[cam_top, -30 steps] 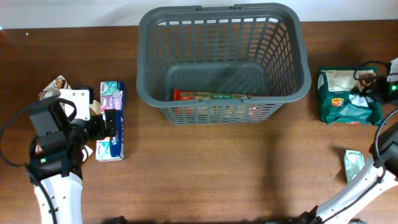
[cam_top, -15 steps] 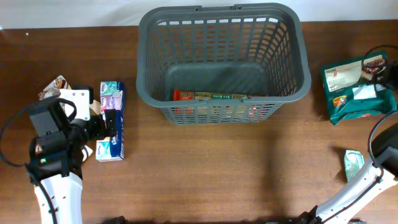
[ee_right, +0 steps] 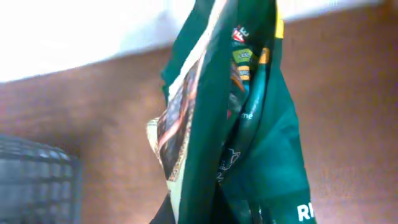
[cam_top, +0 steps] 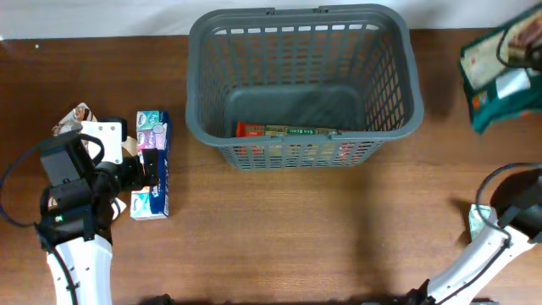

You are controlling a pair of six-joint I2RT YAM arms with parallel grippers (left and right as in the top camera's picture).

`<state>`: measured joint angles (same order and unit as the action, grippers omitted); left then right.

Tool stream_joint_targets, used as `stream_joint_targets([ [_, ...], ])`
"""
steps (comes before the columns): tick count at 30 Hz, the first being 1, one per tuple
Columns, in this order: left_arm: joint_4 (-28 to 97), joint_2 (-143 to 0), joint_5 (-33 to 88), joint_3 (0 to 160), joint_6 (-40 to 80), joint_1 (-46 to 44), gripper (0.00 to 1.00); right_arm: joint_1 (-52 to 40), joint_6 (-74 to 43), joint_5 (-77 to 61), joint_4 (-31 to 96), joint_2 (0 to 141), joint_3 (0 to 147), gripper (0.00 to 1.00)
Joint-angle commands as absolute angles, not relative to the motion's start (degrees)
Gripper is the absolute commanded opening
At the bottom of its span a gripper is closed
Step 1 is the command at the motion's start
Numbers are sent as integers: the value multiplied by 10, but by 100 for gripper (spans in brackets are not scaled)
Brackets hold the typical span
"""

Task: Pack container
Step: 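Lift the Nescafé bag with the right gripper over the basket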

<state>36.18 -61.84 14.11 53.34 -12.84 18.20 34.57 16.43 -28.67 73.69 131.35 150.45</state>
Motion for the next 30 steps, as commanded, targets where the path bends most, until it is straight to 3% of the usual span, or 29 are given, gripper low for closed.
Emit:
stream_joint_targets([
  [1, 360, -621, 141, 533, -123, 185, 99, 312, 140, -332, 735, 1248, 1575, 4],
  [18, 360, -690, 141, 533, -123, 185, 99, 213, 100, -332, 731, 1187, 1771, 4],
  [30, 345, -703, 141, 533, -123, 185, 99, 126, 86, -400, 759, 1107, 1780, 4],
])
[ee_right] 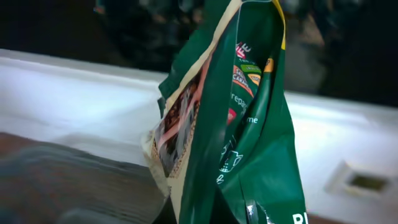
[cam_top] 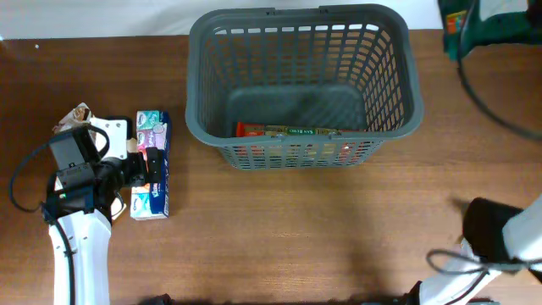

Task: Pack container
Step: 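Lift the Nescafé bag with the right gripper over the basket, then drop the Nescafé bag into the basket by opening the right gripper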

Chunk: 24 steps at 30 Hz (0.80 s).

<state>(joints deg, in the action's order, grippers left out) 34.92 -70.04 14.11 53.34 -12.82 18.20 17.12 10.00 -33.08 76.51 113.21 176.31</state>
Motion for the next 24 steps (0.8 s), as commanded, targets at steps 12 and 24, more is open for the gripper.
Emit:
stream_joint_targets([
  [12, 341, -703, 142, 533, -123, 185, 99, -76, 107, -352, 832, 1110, 1694, 4],
  [24, 341, -703, 157, 533, -123, 185, 99, -140, 136, -338, 847, 1110, 1527, 4],
])
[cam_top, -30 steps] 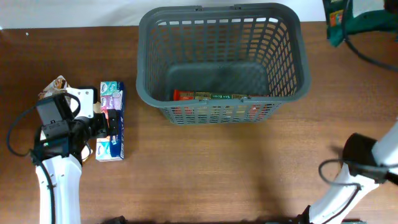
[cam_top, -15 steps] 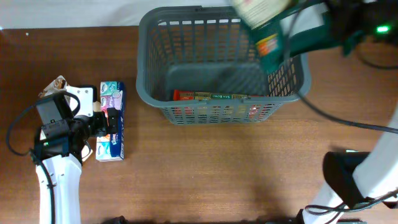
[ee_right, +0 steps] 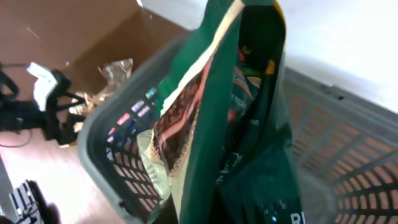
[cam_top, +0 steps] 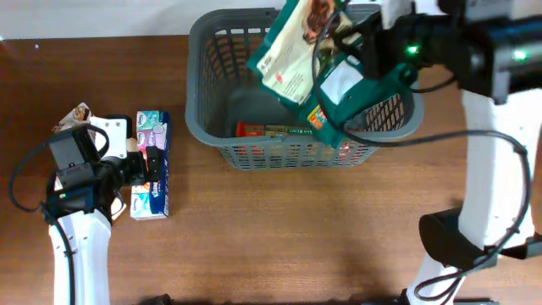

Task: Pack container
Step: 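Drop the Nescafé bag into the basket by opening the right gripper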

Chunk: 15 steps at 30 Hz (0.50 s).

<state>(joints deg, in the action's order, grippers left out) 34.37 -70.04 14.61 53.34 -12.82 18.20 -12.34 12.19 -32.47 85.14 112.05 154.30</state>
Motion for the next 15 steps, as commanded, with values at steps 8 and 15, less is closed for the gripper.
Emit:
stream_joint_targets([
  [8, 341, -703, 169, 533, -123, 185, 99, -150, 148, -338, 851, 1110, 1512, 80],
  [15, 341, -703, 170, 533, -123, 185, 99, -150, 148, -338, 852, 1110, 1512, 99],
])
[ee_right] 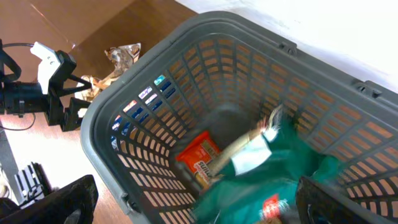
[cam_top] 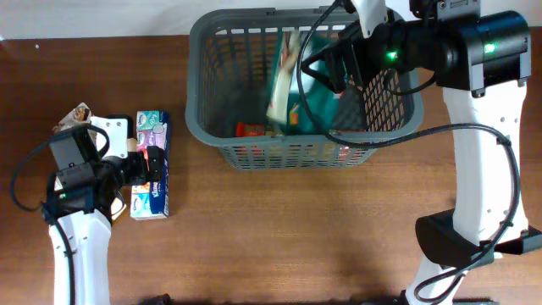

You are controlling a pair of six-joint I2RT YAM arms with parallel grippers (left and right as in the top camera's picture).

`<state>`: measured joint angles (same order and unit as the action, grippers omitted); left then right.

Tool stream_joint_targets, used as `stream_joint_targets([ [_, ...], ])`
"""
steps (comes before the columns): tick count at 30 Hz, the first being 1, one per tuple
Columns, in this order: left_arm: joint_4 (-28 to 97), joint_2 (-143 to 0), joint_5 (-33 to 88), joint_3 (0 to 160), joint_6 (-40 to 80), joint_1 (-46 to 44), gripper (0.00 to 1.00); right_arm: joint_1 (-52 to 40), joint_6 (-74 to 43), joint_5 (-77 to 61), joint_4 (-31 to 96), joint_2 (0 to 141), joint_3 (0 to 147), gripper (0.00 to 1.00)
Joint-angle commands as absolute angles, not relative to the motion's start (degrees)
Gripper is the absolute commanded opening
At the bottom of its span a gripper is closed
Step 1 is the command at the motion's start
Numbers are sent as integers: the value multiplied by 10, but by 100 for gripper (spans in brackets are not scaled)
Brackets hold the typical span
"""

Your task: Pack container

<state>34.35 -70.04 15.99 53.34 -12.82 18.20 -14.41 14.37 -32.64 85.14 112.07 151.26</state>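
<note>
The grey plastic basket (cam_top: 196, 76) (ee_right: 106, 106) stands at the back middle of the table. A green snack bag (cam_top: 312, 89) (ee_right: 280, 180) lies blurred inside it, free of any fingers, over a row of flat packets, one orange-red (ee_right: 200, 158) (cam_top: 252, 130). My right gripper (cam_top: 343, 59) (ee_right: 208, 205) hangs open above the basket, its fingers (ee_right: 68, 199) spread wide apart. At the left, my left gripper (cam_top: 151, 165) rests at a blue tissue pack (cam_top: 151, 127); its jaws cannot be made out.
A crumpled wrapper (cam_top: 76, 113) (ee_right: 121, 56) lies on the brown table (cam_top: 296, 237) behind the left arm. A white wall edge runs along the table's back.
My right gripper has opened and let go of the green bag. The bag has gone from hanging over the basket's rim to lying inside it. The left arm has not moved.
The right gripper held the green bag at the far right of the table, then at the back right corner, then over the basket. Now the bag is in the basket and the gripper is open. The left gripper stayed at the tissue pack throughout.
</note>
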Motion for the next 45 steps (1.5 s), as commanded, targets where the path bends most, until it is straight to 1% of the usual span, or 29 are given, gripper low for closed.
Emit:
stream_joint_targets([
  [1, 341, -703, 170, 533, -123, 185, 99, -150, 147, -338, 852, 1110, 1512, 99],
  [5, 341, -703, 170, 533, -123, 185, 99, -150, 148, -337, 851, 1110, 1512, 99],
  [7, 341, -703, 170, 533, -123, 185, 99, -149, 147, -315, 852, 1107, 1513, 99],
  [9, 341, -703, 170, 533, -123, 185, 99, -145, 145, -252, 857, 1100, 1516, 99],
  [10, 341, -703, 169, 533, -123, 185, 99, -141, 136, -195, 864, 1093, 1520, 99],
  [13, 340, -703, 169, 533, -123, 185, 99, -124, 95, -53, 876, 1070, 1528, 99],
  [15, 340, -703, 169, 533, -123, 185, 99, -102, 63, 14, 880, 1046, 1529, 99],
  [17, 339, -703, 169, 533, -123, 185, 99, -57, 10, 54, 890, 1014, 1529, 99],
  [20, 339, -703, 169, 533, -123, 185, 99, 24, -56, 63, 932, 982, 1529, 99],
  [22, 338, -703, 168, 533, -123, 185, 99, 79, -76, 63, 974, 972, 1529, 99],
  [24, 338, -703, 168, 533, -123, 185, 99, 122, -74, 49, 973, 962, 1513, 99],
  [29, 336, -703, 167, 533, -123, 185, 99, 217, -100, 48, 973, 933, 1426, 99],
  [33, 336, -703, 167, 533, -123, 185, 99, 287, -100, 64, 964, 938, 1345, 99],
  [36, 336, -703, 167, 533, -123, 185, 99, 354, -100, 62, 941, 942, 1241, 99],
  [40, 336, -703, 167, 533, -123, 185, 99, 411, -100, 24, 920, 942, 1101, 99],
  [42, 336, -703, 167, 533, -123, 185, 99, 426, -100, 10, 916, 942, 1044, 99],
  [43, 336, -703, 167, 533, -123, 185, 99, 438, -99, -7, 911, 940, 983, 99],
  [45, 336, -703, 167, 533, -123, 185, 99, 443, -93, -17, 898, 930, 920, 99],
])
